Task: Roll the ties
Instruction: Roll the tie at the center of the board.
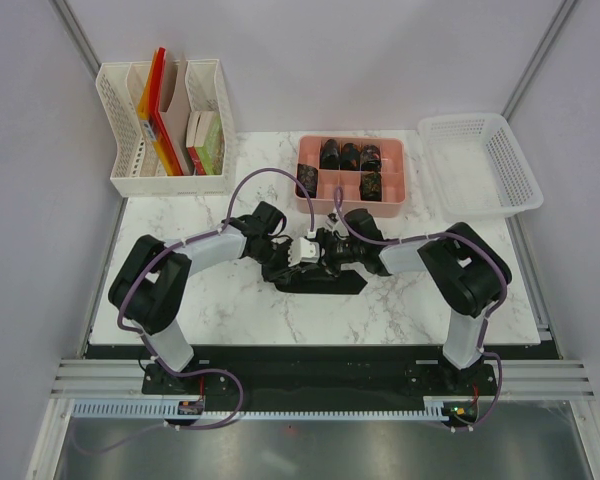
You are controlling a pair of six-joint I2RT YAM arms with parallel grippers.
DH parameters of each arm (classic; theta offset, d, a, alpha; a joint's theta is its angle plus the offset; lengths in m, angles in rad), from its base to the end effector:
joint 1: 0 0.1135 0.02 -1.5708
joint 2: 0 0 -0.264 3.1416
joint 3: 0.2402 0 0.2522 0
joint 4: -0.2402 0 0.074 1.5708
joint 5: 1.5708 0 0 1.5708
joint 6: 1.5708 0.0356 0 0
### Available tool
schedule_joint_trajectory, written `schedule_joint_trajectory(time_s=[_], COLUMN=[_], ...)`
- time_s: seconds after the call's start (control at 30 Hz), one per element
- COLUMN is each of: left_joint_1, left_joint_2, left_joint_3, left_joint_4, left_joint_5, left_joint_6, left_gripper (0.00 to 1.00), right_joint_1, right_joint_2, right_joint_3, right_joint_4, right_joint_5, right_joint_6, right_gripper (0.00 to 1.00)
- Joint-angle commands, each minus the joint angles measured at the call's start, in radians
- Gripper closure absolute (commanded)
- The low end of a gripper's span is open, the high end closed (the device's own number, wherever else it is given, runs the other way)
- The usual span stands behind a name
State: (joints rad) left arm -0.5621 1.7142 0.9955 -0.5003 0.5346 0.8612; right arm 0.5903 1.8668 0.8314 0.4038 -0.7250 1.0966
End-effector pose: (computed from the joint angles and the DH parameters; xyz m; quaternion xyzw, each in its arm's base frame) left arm 0.2591 -0.1846 0.1604 0.6552 0.6889 -0.2320 0.2056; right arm 0.2816 0.2171 0.1265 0.0535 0.8474 0.5263 0.0451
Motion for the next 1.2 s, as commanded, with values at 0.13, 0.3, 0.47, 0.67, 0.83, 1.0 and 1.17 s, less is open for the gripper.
schedule_joint_trajectory(time_s=[0.13, 0.3, 0.47, 0.67, 0.83, 1.0, 1.17], left_joint_1=[-0.002, -0.002, -0.001, 0.034, 0.054, 0.056, 0.056], left_joint_2=[0.018, 0.004, -0.031, -0.074, -0.114, -0.117, -0.103], left_joint_3=[-0.015, -0.018, -0.02, -0.008, -0.018, -0.032, -0.063], left_joint_4=[-0.023, -0.032, -0.037, -0.034, -0.029, -0.014, 0.066], left_joint_5=[-0.024, -0.016, 0.001, 0.042, 0.073, 0.106, 0.096], left_joint_6=[0.025, 0.025, 0.015, -0.019, -0.014, -0.017, -0.014], left_gripper=[0.75, 0.72, 0.56, 0.43, 0.36, 0.32, 0.25], right_joint_1=[0.023, 0.019, 0.008, -0.01, -0.026, -0.03, -0.03], right_joint_2=[0.054, 0.065, 0.069, 0.084, 0.118, 0.143, 0.167], right_joint_3=[0.029, 0.052, 0.058, 0.054, 0.058, 0.061, 0.078], right_joint_4=[0.024, -0.072, -0.194, -0.255, -0.287, -0.296, -0.315], right_joint_5=[0.025, 0.05, 0.075, 0.088, 0.108, 0.111, 0.116], right_joint_6=[-0.023, -0.11, -0.191, -0.271, -0.345, -0.368, -0.385], right_gripper=[0.6, 0.74, 1.0, 1.0, 1.0, 1.0, 1.0])
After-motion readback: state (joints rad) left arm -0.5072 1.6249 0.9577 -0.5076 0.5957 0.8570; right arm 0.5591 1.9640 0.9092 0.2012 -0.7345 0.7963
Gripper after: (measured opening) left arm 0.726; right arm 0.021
